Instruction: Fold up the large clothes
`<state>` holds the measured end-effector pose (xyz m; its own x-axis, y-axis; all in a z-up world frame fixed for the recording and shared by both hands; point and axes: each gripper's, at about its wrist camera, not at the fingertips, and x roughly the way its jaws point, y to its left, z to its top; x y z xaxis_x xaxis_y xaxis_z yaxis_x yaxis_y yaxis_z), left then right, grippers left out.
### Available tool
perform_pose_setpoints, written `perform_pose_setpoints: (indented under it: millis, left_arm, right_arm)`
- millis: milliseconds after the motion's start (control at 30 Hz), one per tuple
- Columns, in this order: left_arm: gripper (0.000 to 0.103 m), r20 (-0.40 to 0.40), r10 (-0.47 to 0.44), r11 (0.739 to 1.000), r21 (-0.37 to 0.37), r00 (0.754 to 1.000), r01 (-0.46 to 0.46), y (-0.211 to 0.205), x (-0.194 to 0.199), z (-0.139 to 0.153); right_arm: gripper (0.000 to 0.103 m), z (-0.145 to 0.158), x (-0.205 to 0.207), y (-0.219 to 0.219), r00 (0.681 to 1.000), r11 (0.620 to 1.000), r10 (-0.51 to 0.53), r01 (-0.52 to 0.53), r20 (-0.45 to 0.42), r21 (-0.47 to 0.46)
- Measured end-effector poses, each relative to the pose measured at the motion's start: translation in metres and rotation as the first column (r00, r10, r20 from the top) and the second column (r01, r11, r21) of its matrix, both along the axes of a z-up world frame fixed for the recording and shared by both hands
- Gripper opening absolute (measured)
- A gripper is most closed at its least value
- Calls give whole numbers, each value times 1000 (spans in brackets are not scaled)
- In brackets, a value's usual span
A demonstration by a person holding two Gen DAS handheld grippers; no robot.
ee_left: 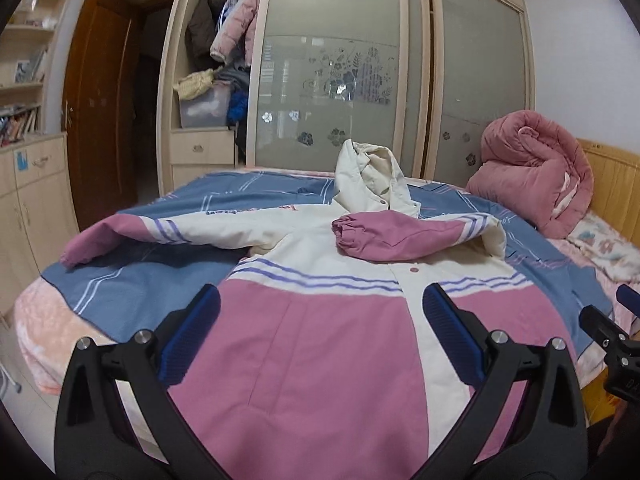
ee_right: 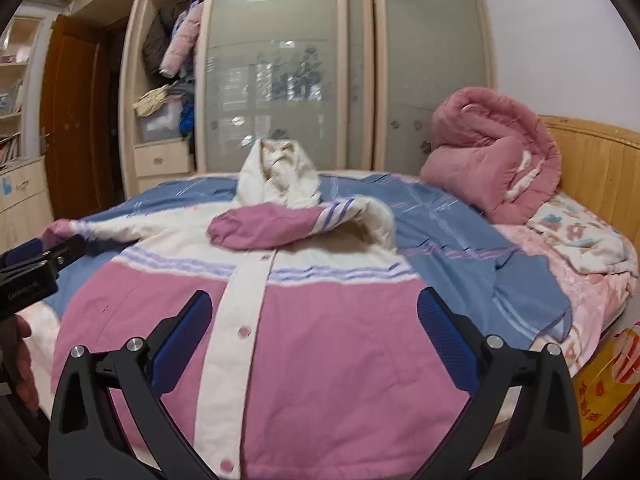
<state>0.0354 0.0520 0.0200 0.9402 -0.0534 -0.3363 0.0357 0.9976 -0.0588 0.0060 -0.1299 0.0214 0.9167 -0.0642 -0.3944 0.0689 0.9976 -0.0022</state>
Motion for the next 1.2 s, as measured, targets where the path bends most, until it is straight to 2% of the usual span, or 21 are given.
perform_pose_setpoints:
  millis: [167,267,600,800,1067,1200]
  left_arm:
    - [101,13,30,999,24,999,-30,-9,-6,-2]
    - [101,-6,28,999,22,1000,-28,-17,-2,-6]
    - [101,-77,27,999,23,997,-25,-35,17,-20]
    - [101,-40,41,998,52,998,-39,-43,14,-21]
    - [101,31,54,997,57,998,-56,-41,10,-19]
    - [101,43,39,995,85,998,-42,-47,12,-20]
  right_arm:
    - [102,6,-20,-2,999,1000,22,-22,27,11]
    - [102,9,-25,-4,998,999,34,-35,49,16]
    - [102,8,-18,-14,997,996,70,-71,12,52]
    - [102,1,-7,-16,994,993,105,-104,-26,61]
    - [102,-3,-1,-18,991,991,132,-130,-28,41]
    - [102,-4,3,-26,990,988,139,-137,-32,69]
